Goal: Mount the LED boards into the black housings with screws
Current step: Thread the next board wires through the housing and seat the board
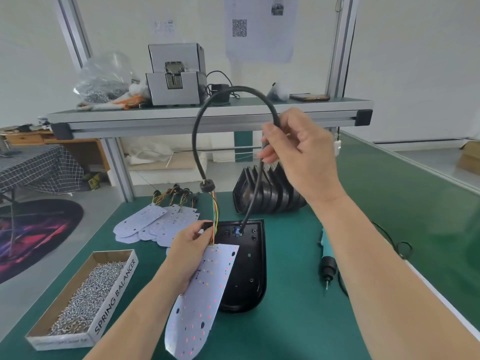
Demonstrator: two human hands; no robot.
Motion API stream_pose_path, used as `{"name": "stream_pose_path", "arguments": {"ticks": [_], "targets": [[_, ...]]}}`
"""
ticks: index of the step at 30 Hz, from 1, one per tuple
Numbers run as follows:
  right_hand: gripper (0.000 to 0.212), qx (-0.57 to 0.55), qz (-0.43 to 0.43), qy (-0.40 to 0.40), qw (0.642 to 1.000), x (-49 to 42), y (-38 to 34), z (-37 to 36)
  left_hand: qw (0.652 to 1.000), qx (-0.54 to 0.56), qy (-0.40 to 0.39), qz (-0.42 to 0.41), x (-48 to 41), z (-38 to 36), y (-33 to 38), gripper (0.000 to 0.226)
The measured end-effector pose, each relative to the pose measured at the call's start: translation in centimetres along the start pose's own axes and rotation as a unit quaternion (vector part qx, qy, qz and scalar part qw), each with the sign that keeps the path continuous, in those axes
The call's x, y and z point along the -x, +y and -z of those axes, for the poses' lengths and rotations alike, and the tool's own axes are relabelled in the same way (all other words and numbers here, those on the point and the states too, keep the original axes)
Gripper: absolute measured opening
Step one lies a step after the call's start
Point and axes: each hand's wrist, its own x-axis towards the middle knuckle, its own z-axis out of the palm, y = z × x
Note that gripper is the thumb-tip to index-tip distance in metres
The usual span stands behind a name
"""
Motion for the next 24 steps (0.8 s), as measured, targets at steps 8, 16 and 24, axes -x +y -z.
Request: {"name": "stream_pose_path", "arguments": {"ticks": [8,16,24], "targets": [[0.018,-0.112,-0.074,-0.189,0.973,0.3,-1.8,-0.2,0.997,0.010,-0.002,0.077,-0.7,0.5,-0.2,0.025],[0.014,0.030,-0.057,-0.270,0.961,0.1,-2.5,0.5,0.999,0.000,-0.039,0.027,-1.1,0.9,1.4,0.041],[0.034,-0.177,-0.237,-0.213,0.931,1.9,2.6,1.1,0.990,0.116,-0.070,0.035,-1.2,1.6,5.0,0.034]]}}
